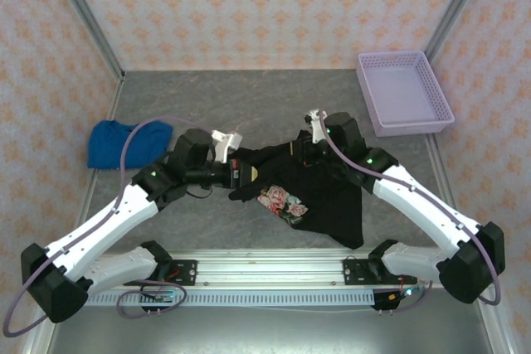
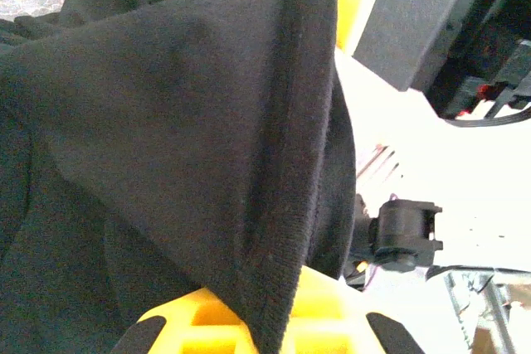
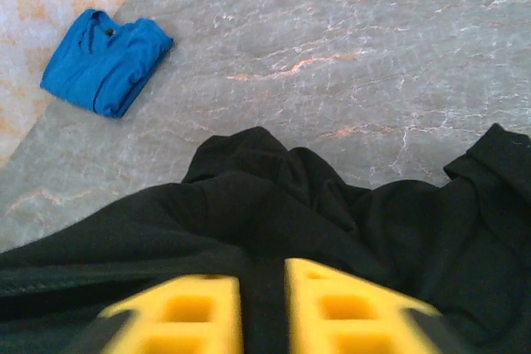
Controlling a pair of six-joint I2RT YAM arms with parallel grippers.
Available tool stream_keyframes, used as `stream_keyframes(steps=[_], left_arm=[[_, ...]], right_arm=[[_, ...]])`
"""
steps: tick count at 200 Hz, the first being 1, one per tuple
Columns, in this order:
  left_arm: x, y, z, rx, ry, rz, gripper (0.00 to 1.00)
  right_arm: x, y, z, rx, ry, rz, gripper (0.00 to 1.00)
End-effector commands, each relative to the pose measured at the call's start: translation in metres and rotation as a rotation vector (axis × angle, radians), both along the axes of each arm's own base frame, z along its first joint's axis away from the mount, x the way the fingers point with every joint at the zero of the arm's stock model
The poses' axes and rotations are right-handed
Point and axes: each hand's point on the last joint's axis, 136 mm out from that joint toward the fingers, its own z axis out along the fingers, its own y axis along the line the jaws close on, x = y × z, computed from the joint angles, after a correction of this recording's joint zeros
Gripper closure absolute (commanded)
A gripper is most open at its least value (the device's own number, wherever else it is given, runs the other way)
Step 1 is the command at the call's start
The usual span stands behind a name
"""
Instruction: Fold the inside-out t-shirt
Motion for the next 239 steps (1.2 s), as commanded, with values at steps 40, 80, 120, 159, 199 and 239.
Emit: stream_keyframes(steps=[40,80,120,159,199,239], left_arm=[[0.036,0.009,0.014,-0.083,0.023,0.244,1.00],[0.051,0.006,0.019,-0.097,0.032,0.291,1.00],[0.058,0.005,0.018,-0.100,0.040,0.319,1.00],[0.060,0.002,0.023,-0.134,0.042,0.323,1.00],[0.060,0.003,0.029,-0.140,0.027,0.322,1.00],[0.059,0.006,0.030,-0.127,0.031,0.319,1.00]], right_arm=[[-0.040,0.014,0.018,0.058,-0.155,0.106,0.45],[-0.072,0.061,0.014,0.107,-0.260,0.257,0.32],[-0.077,0.083,0.007,0.145,-0.266,0.277,0.31],[-0.070,0.097,-0.020,0.148,-0.245,0.205,0.36],[-0.067,0.111,-0.036,0.162,-0.224,0.211,0.71],[-0.063,0.093,-0.056,0.072,-0.229,0.157,1.00]])
